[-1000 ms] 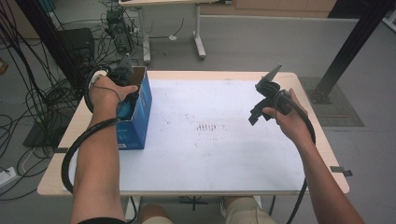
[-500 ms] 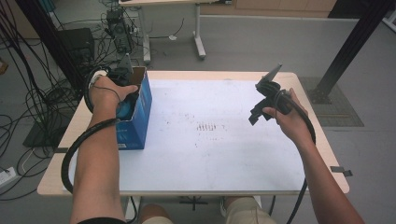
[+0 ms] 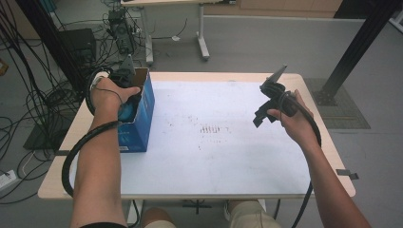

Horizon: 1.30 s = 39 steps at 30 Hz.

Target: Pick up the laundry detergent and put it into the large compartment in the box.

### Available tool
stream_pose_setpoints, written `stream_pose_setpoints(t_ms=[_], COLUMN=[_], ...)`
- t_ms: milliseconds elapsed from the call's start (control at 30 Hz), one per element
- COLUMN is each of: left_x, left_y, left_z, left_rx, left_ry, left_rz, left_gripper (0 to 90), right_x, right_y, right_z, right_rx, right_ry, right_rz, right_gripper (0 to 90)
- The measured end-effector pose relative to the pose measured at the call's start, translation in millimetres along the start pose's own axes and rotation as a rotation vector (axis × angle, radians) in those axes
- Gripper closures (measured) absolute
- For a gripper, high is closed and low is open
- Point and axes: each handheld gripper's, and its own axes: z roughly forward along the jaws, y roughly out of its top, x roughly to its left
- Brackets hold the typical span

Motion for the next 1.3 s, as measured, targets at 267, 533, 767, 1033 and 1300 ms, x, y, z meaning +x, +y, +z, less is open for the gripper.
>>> stream_pose_setpoints(t_ms=[267,533,767,1033,1300], left_x=[0.4,0.3,0.0,0.1,0.5], left_y=[-0.4,-0.6,-0.6,-0.9,-1.8], left_z=[0.0,-0.1,-0.2,-0.2,0.1], left_rx=[-0.001,-0.002,-0.001,-0.003,-0.008], left_ry=[-0.001,-0.001,-0.001,-0.001,-0.002], left_rz=[0.001,0.002,0.002,0.001,-0.002], left_gripper=[36.7,36.7,36.7,36.7,36.7], right_x=[0.9,1.5,1.5,2.4,1.7], right_y=[0.9,0.8,0.2,0.4,-0.4], right_z=[-0.4,-1.0,-1.7,-0.3,-1.8], right_rx=[0.001,0.0,-0.002,0.003,0.001], right_ry=[-0.001,-0.004,-0.004,-0.005,-0.006], right_rz=[-0.001,-0.003,-0.004,-0.006,-0.002], right_gripper=[10.1,10.1,10.1,10.0,10.0])
